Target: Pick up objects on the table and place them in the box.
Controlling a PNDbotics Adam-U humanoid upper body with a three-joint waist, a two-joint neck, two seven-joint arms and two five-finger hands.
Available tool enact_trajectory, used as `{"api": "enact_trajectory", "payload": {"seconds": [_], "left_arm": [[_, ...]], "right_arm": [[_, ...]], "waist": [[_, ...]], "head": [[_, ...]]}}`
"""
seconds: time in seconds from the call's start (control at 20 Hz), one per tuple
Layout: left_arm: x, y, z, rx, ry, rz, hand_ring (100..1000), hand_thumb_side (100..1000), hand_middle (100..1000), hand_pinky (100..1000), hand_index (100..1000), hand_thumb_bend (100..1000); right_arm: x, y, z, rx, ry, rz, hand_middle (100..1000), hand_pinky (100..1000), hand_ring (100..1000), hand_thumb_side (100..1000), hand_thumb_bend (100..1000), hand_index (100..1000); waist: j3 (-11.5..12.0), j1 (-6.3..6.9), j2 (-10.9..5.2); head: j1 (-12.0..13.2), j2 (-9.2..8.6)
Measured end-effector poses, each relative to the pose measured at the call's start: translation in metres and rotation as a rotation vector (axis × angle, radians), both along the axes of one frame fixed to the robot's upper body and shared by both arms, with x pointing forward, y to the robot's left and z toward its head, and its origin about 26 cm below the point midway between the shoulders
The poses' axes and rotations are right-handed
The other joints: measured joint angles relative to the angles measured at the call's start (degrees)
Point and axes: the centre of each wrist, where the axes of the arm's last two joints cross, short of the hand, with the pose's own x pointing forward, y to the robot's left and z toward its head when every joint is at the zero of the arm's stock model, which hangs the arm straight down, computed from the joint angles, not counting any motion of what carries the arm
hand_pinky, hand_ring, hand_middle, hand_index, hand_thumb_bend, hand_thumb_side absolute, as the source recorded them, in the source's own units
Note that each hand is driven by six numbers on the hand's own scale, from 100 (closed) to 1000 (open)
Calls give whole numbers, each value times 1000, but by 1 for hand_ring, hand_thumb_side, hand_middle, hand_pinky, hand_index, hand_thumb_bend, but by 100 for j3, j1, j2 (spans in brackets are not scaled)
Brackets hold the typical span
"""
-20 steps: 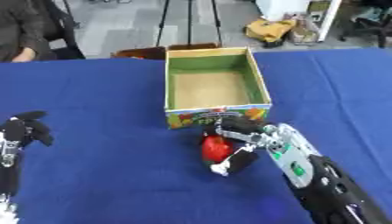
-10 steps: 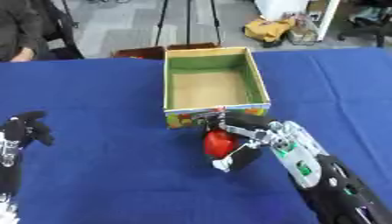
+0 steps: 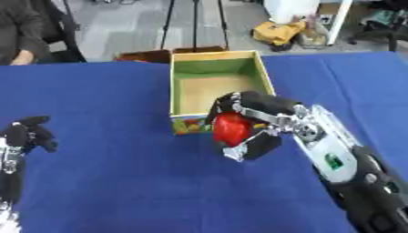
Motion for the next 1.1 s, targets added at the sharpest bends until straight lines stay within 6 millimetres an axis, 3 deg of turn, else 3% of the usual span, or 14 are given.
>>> {"api": "enact_trajectory", "payload": {"seconds": [0.25,0.55,0.85,1.1], "left_arm": [[0,0,0,1,1,-1,376,940,441,525,708,709],[2,-5,3,12,-5,-34,375,940,440,526,708,709],[5,-13,10,26,-22,-79,374,940,439,526,708,710],[8,-18,15,35,-37,-109,374,940,439,526,708,711]], "right_arm": [[4,-8,9,11,-12,-35,733,100,459,100,100,780],[24,-37,36,3,-52,-198,735,100,460,100,100,781],[47,-65,37,13,-70,-349,735,100,460,100,100,780],[60,-87,27,7,-62,-455,739,100,468,100,100,780]], "waist": [[55,-19,0],[465,-132,64],[833,-228,164],[1041,-272,240]], "head": [[0,-2],[-140,-101],[-341,-208],[-496,-300]]}}
